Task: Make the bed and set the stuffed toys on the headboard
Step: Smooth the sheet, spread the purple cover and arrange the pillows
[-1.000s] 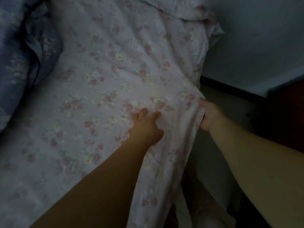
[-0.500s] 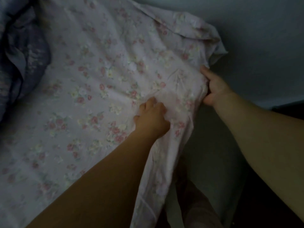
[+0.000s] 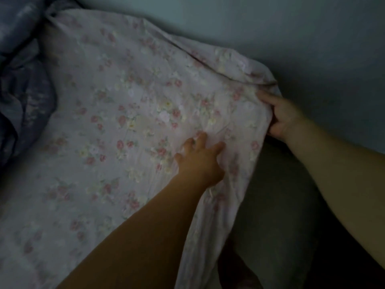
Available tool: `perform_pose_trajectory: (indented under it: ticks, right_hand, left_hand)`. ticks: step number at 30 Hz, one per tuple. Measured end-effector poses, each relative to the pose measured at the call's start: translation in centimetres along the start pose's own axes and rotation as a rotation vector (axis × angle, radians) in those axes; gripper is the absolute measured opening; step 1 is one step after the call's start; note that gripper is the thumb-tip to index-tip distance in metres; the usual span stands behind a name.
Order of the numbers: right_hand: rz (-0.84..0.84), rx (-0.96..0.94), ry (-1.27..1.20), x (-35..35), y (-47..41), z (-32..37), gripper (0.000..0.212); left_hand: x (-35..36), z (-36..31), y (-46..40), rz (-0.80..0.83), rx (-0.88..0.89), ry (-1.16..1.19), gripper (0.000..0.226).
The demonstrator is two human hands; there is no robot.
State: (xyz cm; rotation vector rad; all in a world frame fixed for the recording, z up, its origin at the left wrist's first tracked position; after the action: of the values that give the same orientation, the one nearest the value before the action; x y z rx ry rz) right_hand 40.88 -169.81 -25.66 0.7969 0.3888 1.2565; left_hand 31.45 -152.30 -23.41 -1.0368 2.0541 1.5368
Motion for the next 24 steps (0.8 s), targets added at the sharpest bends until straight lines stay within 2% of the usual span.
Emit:
perform_pose_trajectory:
  ticks: [4, 5, 7, 9, 11, 12, 13, 14, 15, 16, 17, 19, 21, 24]
  right_hand:
    - [-0.327, -0.25, 0.009, -2.8, -0.9, 3.1, 0.014]
    - [-0.392, -0.249, 0.03, -3.0, -0.8, 2.7, 0.017]
    - [-0.545, -0.184, 0.225, -3.4, -0.6, 1.7, 0.03]
    - [-0.741, -0.219, 0.385, -4.0, 0.3, 1.9, 0.031]
    - [-0.895, -0.492, 0.557, -3.0, 3.1, 4.4, 0.031]
    - [-0.873, -0.705, 0.685, -1.2, 4.2, 5.6, 0.03]
    - [-0.742, -0.919, 0.808, 1.6, 5.2, 6.3, 0.029]
    - [-0.547, -1.071, 0.96, 4.7, 5.4, 6.3, 0.028]
    - [-0.34, -1.131, 1.155, 7.6, 4.9, 5.6, 0.028]
    - [-0.176, -1.09, 1.384, 9.8, 3.7, 4.7, 0.03]
    - [-0.086, -1.01, 1.59, 10.8, 1.8, 4.2, 0.034]
    - [-0.106, -0.745, 1.781, 9.9, -2.3, 4.8, 0.047]
    - [-0.159, -0.517, 1.749, 7.8, -5.4, 6.0, 0.061]
    - [-0.098, -0.443, 1.547, 7.0, -6.6, 6.7, 0.069]
  left_hand:
    - [-0.8, -1.0, -1.1, -0.02, 0.021, 0.079, 0.058]
    - [-0.8, -1.1, -1.4, 0.005, 0.013, 0.097, 0.058]
    - [-0.7, -1.3, -2.1, 0.058, -0.007, 0.123, 0.059]
    - [-0.7, -1.3, -2.5, 0.098, -0.009, 0.123, 0.062]
    - [-0.5, -1.1, -2.7, 0.135, 0.013, 0.113, 0.066]
    - [-0.5, -1.0, -2.8, 0.148, 0.022, 0.112, 0.066]
    - [-0.4, -1.0, -2.8, 0.156, 0.024, 0.111, 0.067]
    - [-0.4, -1.0, -2.8, 0.161, 0.021, 0.114, 0.067]
    - [-0.4, -1.0, -2.8, 0.168, 0.018, 0.118, 0.067]
    - [-0.4, -1.0, -2.8, 0.178, 0.015, 0.121, 0.068]
    - [-0.4, -1.0, -2.9, 0.187, 0.014, 0.121, 0.068]
    - [-0.4, -1.0, -3.0, 0.201, 0.019, 0.115, 0.069]
    - [-0.4, -0.9, -3.2, 0.212, 0.027, 0.116, 0.068]
    - [-0.4, -0.8, -3.4, 0.213, 0.035, 0.127, 0.068]
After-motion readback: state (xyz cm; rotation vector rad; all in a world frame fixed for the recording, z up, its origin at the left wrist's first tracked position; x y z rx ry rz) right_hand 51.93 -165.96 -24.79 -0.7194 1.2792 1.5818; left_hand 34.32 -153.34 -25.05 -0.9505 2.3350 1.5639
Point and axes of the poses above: each hand's wrist, its own y-axis away from the middle knuckle, its own x-axis out of the palm, z = x × y, the point moved 8 cm from there along -y, towards the middle knuckle, and after that the axes turned 5 degrees about y, right-handed, at the moved point
